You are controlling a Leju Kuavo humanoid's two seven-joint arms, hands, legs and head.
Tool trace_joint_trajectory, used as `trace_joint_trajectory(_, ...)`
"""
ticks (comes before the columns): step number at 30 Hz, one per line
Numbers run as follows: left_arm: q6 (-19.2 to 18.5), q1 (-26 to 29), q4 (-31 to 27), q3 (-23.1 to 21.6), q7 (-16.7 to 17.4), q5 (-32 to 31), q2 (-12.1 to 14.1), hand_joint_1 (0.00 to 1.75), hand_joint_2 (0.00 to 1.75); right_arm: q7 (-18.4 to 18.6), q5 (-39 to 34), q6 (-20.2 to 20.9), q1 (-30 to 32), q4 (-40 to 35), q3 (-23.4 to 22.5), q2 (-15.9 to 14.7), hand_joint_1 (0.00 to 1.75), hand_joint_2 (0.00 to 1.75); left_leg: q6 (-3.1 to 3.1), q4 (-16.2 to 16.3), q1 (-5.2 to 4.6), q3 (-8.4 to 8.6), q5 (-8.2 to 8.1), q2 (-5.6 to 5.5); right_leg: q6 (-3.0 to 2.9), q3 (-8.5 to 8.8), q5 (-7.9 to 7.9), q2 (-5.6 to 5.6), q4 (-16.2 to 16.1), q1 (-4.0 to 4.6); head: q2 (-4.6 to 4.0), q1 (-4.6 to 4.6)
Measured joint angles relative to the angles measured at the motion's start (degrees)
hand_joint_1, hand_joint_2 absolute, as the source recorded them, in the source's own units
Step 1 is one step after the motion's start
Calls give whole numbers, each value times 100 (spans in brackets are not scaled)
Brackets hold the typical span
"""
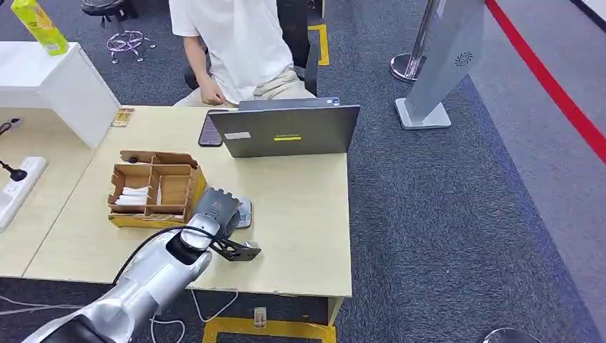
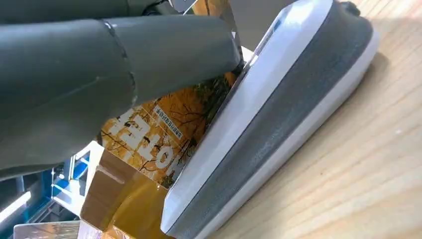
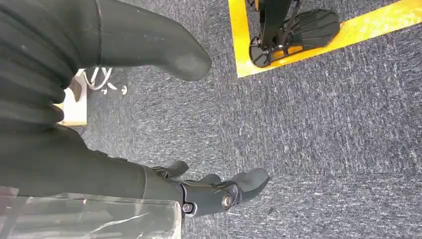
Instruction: Pass the card to the sensor for recognition and then transmit it.
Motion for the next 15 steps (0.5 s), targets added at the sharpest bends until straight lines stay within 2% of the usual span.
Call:
trace_joint_trajectory(5, 9, -6, 20, 0, 0, 0, -7, 175, 0, 0, 0, 0, 0, 0, 0, 0, 0, 175, 0, 0, 0, 2, 0, -1, 0, 1, 0, 0, 0, 0, 0, 0)
trace_joint_trajectory(6, 149, -14, 17, 0, -31, 90, -9, 175, 0, -4, -51, -11, 1, 0, -2, 0, 0, 175, 2, 2, 0, 6, 4, -1, 0, 1, 1, 0, 0, 0, 0, 0)
trace_joint_trajectory(7, 377, -56, -70, 0, -123, 344, 45, 175, 0, -17, -143, -43, 7, 0, -8, 0, 0, 175, 1, 3, 1, 2, 6, 0, 2, -3, 4, 0, 2, 1, 0, -2)
trace_joint_trajectory(8, 354, -135, -542, 0, -236, 810, 239, 175, 0, -46, -236, -72, 17, 0, -37, 0, 0, 175, -1, 9, 6, -14, 10, 1, -1, -21, 8, 1, 2, 3, 0, 0)
trace_joint_trajectory(10, -414, -618, -1617, 6, -312, 1507, 530, 175, 0, -74, -286, -85, 52, -2, -100, -13, 0, 175, -2, 11, 14, -57, 26, -16, 2, -42, 18, -18, 5, 15, 2, 4)
trace_joint_trajectory(11, -890, -874, -1979, 17, -337, 1615, 666, 175, 0, -81, -306, -92, 66, -2, -122, -20, 0, 175, -2, 7, 11, -52, 27, -23, 2, -34, 18, -24, 5, 16, 0, 9)
trace_joint_trajectory(12, -1129, -1042, -2234, 39, -356, 1624, 744, 175, 0, -83, -321, -94, 70, -2, -133, -20, 0, 175, -1, 3, 5, -38, 25, -20, 2, -27, 18, -21, 6, 12, 2, 7)
trace_joint_trajectory(15, -1073, -1187, -2840, 94, -330, 1545, 898, 175, 0, -96, -323, -94, 73, -2, -155, -20, 0, 175, -2, 3, 2, -29, 24, -9, 3, -27, 17, -10, 6, 6, 0, -2)
